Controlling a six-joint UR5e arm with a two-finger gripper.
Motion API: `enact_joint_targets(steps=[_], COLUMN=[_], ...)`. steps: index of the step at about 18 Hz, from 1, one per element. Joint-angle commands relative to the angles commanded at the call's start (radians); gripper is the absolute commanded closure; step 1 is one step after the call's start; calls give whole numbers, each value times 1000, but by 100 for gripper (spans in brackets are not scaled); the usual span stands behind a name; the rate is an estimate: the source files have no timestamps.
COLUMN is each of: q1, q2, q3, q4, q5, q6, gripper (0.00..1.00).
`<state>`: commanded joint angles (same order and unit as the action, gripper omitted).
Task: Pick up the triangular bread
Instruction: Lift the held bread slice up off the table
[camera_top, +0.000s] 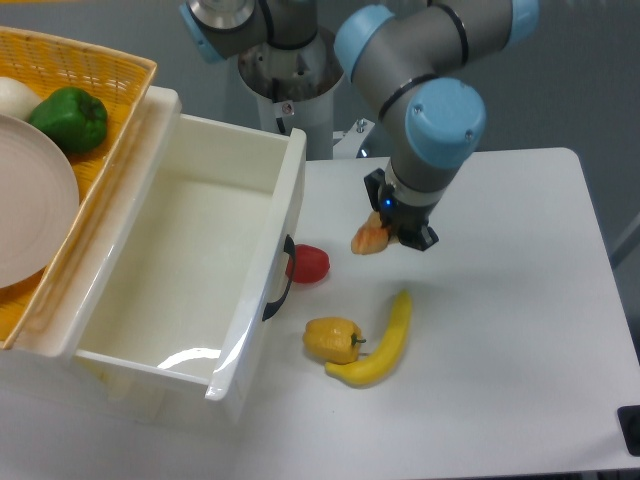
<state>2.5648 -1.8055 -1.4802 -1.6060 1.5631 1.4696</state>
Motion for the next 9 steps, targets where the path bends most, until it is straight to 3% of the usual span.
enact_joint_targets(steps=[9], q1=[-2], q2=[2], q3=[-5], q4=[-2], q5=[5], q6=[2], gripper=[81])
